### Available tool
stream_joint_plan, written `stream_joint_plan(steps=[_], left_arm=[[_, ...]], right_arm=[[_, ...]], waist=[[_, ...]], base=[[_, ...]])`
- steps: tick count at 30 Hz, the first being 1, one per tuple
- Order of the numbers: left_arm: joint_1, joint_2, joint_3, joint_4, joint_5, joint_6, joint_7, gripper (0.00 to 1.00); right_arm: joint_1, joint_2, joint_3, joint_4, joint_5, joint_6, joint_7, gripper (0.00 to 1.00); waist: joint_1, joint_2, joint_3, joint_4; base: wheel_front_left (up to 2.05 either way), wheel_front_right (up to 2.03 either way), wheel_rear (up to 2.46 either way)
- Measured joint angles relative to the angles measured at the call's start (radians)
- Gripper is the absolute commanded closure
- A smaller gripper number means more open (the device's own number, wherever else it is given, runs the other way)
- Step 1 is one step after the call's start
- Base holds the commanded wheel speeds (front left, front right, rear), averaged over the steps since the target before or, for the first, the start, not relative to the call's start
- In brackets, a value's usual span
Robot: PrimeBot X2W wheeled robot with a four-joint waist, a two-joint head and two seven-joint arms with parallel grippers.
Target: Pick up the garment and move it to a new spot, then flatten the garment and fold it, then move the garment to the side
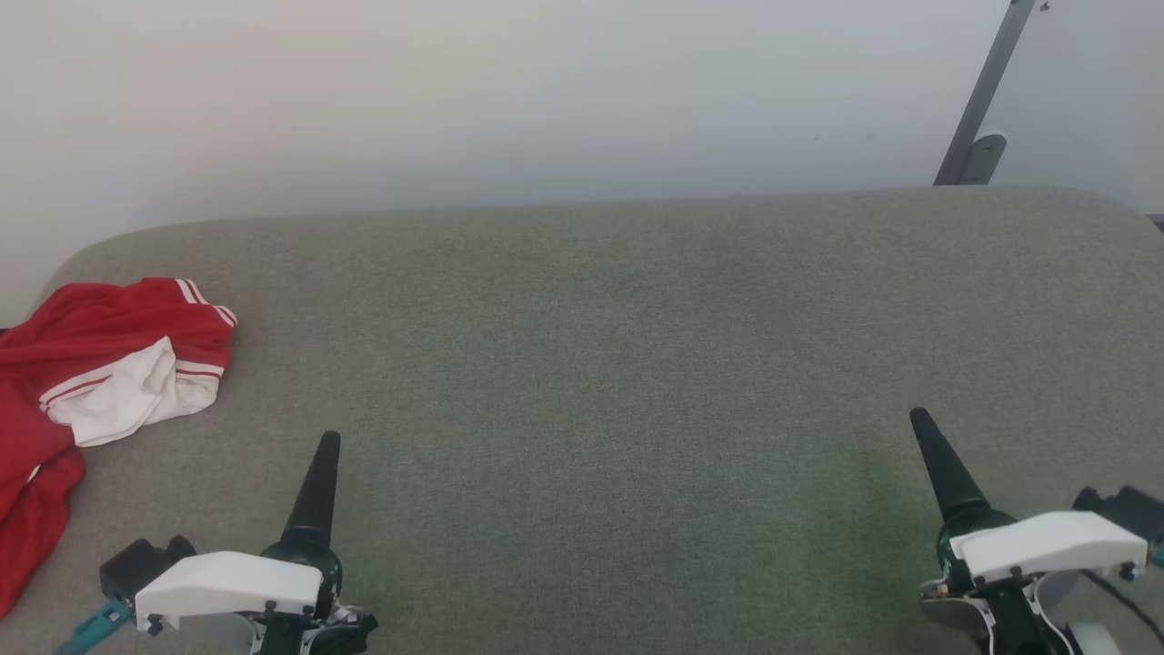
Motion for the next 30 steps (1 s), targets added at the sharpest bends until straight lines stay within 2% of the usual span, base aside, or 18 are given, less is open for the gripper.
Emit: stream_joint_plan(steps=[12, 23, 30], left_arm=[[0.0, 0.05, -0.034, -0.006, 0.267, 0.029, -0.044, 0.0], [0.001, 0.065, -0.024, -0.03, 0.451, 0.028, -0.081, 0.0], [0.009, 0.065, -0.004, -0.043, 0.537, 0.009, -0.105, 0.0]], right_arm=[[-0.025, -0.02, 0.01, 0.006, -0.247, 0.0, 0.018, 0.0], [-0.03, -0.043, -0.005, -0.007, -0.397, 0.0, 0.022, 0.0], [-0.028, -0.06, -0.026, -0.034, -0.489, 0.0, 0.018, 0.0]], waist=[[0.0, 0.0, 0.003, -0.002], [0.0, 0.0, 0.005, -0.006], [0.0, 0.0, 0.009, -0.008]], base=[[0.0, 0.0, 0.0], [0.0, 0.0, 0.0], [0.0, 0.0, 0.0]])
